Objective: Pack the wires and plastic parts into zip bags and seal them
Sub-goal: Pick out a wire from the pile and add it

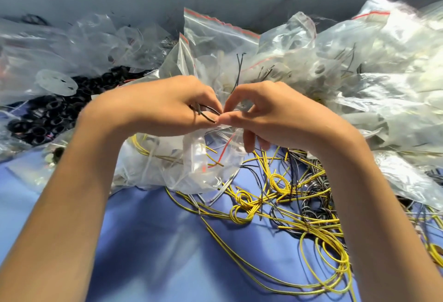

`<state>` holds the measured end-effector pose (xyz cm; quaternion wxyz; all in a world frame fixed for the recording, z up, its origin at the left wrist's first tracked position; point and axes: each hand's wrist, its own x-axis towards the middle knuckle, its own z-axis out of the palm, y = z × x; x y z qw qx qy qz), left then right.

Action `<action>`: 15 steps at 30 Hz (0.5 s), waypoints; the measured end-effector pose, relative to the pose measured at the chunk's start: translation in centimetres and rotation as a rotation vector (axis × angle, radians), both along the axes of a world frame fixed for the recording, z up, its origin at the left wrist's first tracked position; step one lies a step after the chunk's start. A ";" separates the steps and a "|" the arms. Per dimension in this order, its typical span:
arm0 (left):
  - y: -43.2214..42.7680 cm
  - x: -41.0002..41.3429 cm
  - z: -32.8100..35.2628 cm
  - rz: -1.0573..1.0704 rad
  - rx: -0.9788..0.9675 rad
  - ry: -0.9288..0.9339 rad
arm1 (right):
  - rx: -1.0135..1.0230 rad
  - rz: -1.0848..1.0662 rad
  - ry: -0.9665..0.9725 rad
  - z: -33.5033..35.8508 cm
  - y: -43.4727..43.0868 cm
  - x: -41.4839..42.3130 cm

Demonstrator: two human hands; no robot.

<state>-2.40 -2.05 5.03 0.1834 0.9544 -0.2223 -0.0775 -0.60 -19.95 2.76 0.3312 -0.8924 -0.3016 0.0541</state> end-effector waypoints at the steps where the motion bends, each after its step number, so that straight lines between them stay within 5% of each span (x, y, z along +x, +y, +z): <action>1: 0.0 0.1 0.0 -0.004 0.013 0.004 | 0.007 -0.034 -0.023 0.0 -0.1 0.1; 15: 1.1 0.9 -0.3 0.135 -0.034 -0.032 | 0.051 -0.156 -0.073 1.1 -2.5 0.9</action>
